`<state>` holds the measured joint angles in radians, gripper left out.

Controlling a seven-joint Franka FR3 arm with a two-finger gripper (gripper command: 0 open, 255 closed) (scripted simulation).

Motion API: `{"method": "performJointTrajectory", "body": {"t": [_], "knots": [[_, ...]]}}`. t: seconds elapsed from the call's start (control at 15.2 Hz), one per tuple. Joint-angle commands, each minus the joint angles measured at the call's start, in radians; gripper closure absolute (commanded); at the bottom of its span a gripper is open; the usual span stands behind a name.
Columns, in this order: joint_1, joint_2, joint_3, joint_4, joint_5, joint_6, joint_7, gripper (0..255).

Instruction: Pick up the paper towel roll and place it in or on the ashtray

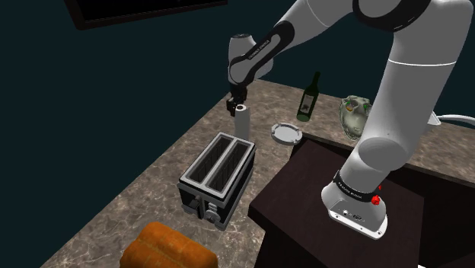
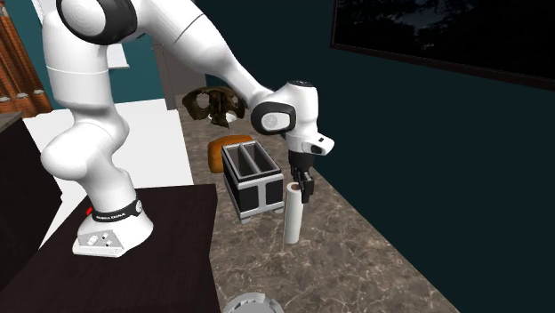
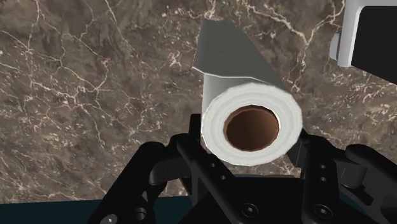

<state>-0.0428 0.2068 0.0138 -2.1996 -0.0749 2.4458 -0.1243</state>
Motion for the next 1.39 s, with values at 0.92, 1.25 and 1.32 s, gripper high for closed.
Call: {"method": "performJointTrajectory", "body": {"t": [0.92,1.25,1.32], "knots": [[-0.035,-0.163,-0.025,-0.005,0.019,-0.156,-0.080,255],[-0.092,-0.254,-0.080,-0.072,0.022,-0.175,-0.195,255],[-0.103,-0.270,-0.093,-0.081,0.021,-0.180,-0.218,255]]}}
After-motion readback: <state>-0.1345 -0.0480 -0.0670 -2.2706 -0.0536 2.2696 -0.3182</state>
